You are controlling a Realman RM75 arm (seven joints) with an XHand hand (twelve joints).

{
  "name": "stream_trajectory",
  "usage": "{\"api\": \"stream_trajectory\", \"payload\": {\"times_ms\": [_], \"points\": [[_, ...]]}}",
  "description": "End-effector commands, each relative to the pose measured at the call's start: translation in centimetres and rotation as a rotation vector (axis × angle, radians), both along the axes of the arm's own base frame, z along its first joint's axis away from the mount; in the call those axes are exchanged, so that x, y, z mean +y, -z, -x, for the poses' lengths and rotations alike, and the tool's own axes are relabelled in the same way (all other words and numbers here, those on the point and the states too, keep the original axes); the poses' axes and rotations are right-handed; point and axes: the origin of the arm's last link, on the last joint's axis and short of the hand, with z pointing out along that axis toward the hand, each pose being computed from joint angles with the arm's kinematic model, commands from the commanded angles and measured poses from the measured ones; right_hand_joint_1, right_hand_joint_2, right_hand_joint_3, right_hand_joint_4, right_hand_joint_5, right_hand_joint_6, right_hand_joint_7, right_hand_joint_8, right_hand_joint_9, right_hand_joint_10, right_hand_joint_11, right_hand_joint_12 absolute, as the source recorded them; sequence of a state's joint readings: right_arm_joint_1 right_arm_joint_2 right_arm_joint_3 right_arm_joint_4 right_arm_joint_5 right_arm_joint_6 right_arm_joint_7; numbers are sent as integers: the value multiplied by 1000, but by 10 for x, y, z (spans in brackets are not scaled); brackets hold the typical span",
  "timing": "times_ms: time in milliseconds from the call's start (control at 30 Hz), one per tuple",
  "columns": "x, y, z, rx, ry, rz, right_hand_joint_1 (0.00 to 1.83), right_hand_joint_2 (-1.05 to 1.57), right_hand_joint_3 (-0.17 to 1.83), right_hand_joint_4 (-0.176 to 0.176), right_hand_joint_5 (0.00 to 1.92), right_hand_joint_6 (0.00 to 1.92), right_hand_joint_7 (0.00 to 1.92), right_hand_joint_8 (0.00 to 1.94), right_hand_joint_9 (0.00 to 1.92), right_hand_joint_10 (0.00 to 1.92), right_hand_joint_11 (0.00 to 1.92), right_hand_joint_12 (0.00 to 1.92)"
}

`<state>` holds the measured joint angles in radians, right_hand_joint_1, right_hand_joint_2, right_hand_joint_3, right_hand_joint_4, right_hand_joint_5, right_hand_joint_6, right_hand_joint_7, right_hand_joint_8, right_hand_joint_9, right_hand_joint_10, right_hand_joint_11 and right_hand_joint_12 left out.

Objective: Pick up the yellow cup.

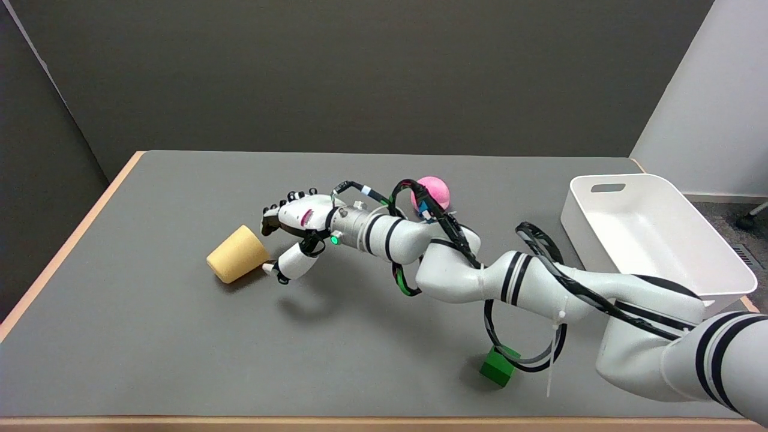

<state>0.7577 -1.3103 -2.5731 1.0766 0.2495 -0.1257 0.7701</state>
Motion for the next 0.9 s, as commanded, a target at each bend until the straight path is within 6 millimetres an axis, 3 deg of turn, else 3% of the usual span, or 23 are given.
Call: {"api": "stream_trajectory", "payload": {"times_ms": [33,600,900], "points": [[3,7,17,-19,39,7,480,711,821,-138,332,661,357,463,233,860,0,1168],[-3,8,19,-16,50,22,467,704,839,-128,420,895,390,505,246,858,1,1180],[-4,6,20,-16,53,30,426,703,915,-90,504,1056,423,554,269,833,31,1110]]}}
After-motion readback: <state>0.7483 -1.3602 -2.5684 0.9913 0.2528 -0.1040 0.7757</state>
